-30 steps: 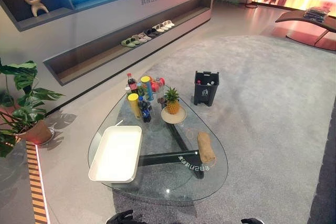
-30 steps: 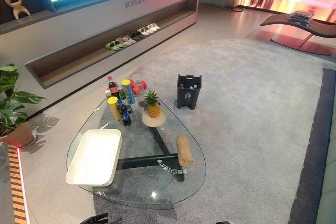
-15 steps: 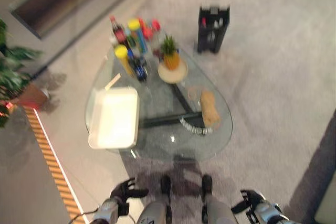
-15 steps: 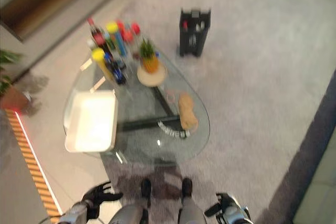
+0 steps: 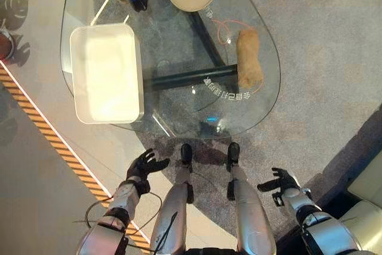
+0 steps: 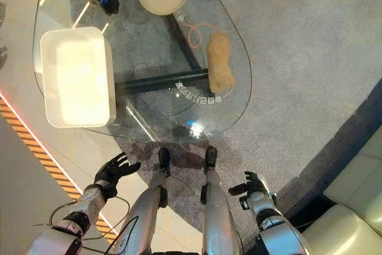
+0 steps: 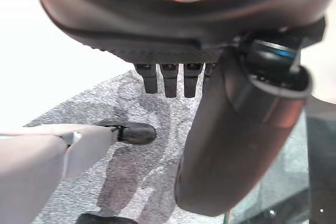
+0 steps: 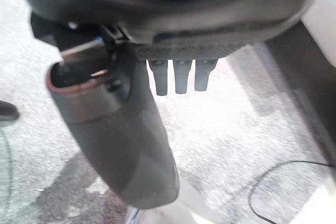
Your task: Wipe the table with a cloth and put it in the basket.
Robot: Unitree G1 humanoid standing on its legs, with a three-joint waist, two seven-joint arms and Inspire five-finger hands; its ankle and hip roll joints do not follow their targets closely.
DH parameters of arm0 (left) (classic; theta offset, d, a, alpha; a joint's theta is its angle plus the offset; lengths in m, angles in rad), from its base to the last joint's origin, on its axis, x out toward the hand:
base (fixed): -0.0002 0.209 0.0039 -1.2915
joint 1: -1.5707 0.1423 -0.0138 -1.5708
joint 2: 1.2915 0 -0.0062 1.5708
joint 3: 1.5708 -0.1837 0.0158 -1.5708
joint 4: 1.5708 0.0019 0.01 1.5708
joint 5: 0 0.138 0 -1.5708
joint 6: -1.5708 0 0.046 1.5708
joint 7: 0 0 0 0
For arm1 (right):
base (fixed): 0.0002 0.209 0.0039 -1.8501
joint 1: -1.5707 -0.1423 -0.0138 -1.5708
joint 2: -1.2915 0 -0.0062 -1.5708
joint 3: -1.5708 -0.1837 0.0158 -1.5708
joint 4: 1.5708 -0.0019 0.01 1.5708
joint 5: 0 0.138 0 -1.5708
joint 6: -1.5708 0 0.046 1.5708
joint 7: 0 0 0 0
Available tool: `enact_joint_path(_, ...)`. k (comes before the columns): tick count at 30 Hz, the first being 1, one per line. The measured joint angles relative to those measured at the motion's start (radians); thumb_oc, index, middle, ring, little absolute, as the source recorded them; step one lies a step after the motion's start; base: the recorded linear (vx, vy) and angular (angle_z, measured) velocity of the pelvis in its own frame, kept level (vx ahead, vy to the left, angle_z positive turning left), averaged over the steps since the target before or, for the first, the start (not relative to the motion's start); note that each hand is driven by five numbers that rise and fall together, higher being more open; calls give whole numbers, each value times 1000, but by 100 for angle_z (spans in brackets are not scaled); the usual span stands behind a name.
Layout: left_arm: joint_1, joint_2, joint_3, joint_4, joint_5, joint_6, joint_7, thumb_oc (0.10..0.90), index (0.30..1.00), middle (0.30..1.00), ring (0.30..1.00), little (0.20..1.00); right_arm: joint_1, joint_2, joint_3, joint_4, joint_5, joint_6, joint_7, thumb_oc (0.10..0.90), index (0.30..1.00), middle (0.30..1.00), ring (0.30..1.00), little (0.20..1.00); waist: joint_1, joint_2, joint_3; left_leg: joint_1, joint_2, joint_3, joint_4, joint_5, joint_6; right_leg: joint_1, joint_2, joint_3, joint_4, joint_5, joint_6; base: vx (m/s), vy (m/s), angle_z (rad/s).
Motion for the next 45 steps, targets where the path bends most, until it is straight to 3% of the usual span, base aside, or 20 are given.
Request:
enact_joint_path(3, 1, 8, -1, 3, 0, 7, 2, 800, 900, 900, 900, 900, -20, -1, -3, 2, 9, -10, -8, 800, 900, 900, 900, 900, 0, -8, 0, -83, -8, -9, 138, -62, -2, -89, -18, 7, 154, -82, -10, -28, -43, 14)
enact_joint_path(11, -3, 23, 0, 13, 0, 39, 0, 800, 900, 900, 900, 900, -80, -15, -7, -2, 18, -54, -22, 800, 900, 900, 900, 900, -3, -20, 6, -240, 9, -28, 281, -91, -8, -236, -3, 19, 271, -95, -23, 0, -5, -1)
enact_joint_path(20, -7, 27, -1, 2, 0, 39, 0, 800, 900, 900, 900, 900, -83, -41, -8, -15, 84, -113, -70, 800, 900, 900, 900, 900, -2, -22, 8, -272, 13, -47, 287, -91, -8, -258, 0, 6, 274, -95, -23, 4, -4, 1)
enact_joint_path(26, -14, 30, -6, -21, -19, 43, 3, 800, 900, 900, 900, 900, -144, -74, -43, -141, 165, -189, -203, 800, 900, 900, 900, 900, -1, -22, 8, -277, 9, -47, 290, -90, -8, -263, 1, 0, 274, -93, -31, 3, -3, 1)
enact_joint_path(31, -14, 33, -34, -31, -38, 36, 7, 800, 900, 900, 900, 900, -301, -142, -44, -300, 228, -218, -338, 800, 900, 900, 900, 900, 1, -22, 8, -282, 5, -46, 285, -87, -4, -269, -1, 0, 271, -91, -35, -7, 16, 0)
enact_joint_path(37, -14, 32, -48, -25, -40, 28, 6, 800, 900, 900, 900, 900, -455, -157, -5, -436, 245, -218, -433, 800, 900, 900, 900, 900, 14, -22, 9, -290, 5, -44, 267, -82, -9, -281, 0, 0, 255, -80, -40, -15, 42, -1)
enact_joint_path(45, -15, 23, -80, -25, -72, -6, 6, 800, 900, 900, 900, 900, -490, -147, 48, -470, 243, -175, -495, 800, 900, 900, 900, 900, 43, -19, 10, -290, 0, -36, 253, -82, -8, -281, -6, 1, 248, -78, -42, 4, 36, 0)
